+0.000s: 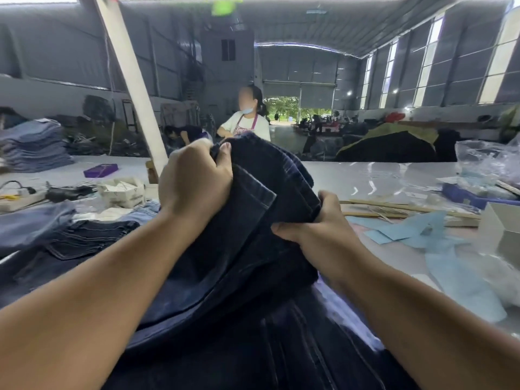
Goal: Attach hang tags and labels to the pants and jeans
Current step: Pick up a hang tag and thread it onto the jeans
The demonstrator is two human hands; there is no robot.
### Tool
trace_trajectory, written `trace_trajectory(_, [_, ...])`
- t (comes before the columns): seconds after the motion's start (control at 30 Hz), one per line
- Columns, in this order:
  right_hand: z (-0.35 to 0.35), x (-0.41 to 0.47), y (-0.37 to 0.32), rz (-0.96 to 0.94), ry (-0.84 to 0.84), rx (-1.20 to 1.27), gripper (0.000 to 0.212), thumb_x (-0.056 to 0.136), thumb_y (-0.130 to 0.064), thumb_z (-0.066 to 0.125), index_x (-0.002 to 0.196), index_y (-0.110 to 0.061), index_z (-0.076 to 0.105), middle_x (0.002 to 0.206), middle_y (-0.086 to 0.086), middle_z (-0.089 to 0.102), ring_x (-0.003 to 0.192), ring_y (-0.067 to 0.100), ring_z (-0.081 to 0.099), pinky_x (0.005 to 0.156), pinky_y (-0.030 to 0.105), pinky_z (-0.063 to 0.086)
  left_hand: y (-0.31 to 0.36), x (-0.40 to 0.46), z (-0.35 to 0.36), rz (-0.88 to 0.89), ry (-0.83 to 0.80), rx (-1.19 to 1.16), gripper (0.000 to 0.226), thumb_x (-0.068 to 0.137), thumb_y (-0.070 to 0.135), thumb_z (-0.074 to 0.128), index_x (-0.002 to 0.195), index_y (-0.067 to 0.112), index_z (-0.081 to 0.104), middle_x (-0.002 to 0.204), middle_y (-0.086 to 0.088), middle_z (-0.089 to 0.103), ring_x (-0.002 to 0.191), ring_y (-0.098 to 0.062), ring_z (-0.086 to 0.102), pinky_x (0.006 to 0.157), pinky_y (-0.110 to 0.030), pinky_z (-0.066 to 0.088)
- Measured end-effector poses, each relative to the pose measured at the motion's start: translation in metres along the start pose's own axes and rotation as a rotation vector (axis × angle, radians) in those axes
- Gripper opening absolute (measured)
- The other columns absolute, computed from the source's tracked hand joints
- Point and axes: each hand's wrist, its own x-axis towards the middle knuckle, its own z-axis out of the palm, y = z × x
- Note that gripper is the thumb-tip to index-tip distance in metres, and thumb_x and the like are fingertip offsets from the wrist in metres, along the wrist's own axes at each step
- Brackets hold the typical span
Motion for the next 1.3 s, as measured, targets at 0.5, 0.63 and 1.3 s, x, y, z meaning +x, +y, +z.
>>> trace_trajectory(0.5, [0.215,0.108,-0.051,-0.267,-0.221,-0.047,0.087,0.069,-0.014,0.067,0.145,-0.022,0.026,0.135,0.008,0.048,0.125,0.029,0.048,0.102,0.046,0.047,-0.122,0.074,-0.098,0.172,0.226,0.494,0.047,0.088,0.061,0.056,0.087,0.015,0.045,0.088,-0.018,0.066,0.082,-0.043,0.062,0.061,-0.035,0.030])
trace_trajectory(0.63, [0.275,0.120,-0.040,-0.285,-0.169,-0.037,0.078,0.078,-0.007,0.066,0.146,-0.016,0.027,0.126,0.005,0.052,0.115,0.021,0.052,0.092,0.025,0.044,-0.190,0.085,-0.097,-0.030,0.220,0.527,0.042,0.092,0.056,0.053,0.085,0.015,0.044,0.091,-0.019,0.066,0.085,-0.042,0.061,0.063,-0.037,0.031])
trace_trajectory(1.3, [0.393,0.172,0.099,0.057,-0.542,-0.775,0.039,0.100,-0.025,0.037,0.128,-0.001,0.049,0.131,0.021,0.052,0.119,0.038,0.050,0.089,0.037,0.041,-0.410,-0.024,0.021,-0.464,-0.579,0.875,0.094,0.086,0.079,0.019,0.156,0.021,-0.008,0.163,-0.009,0.005,0.146,-0.033,0.013,0.116,-0.054,0.015])
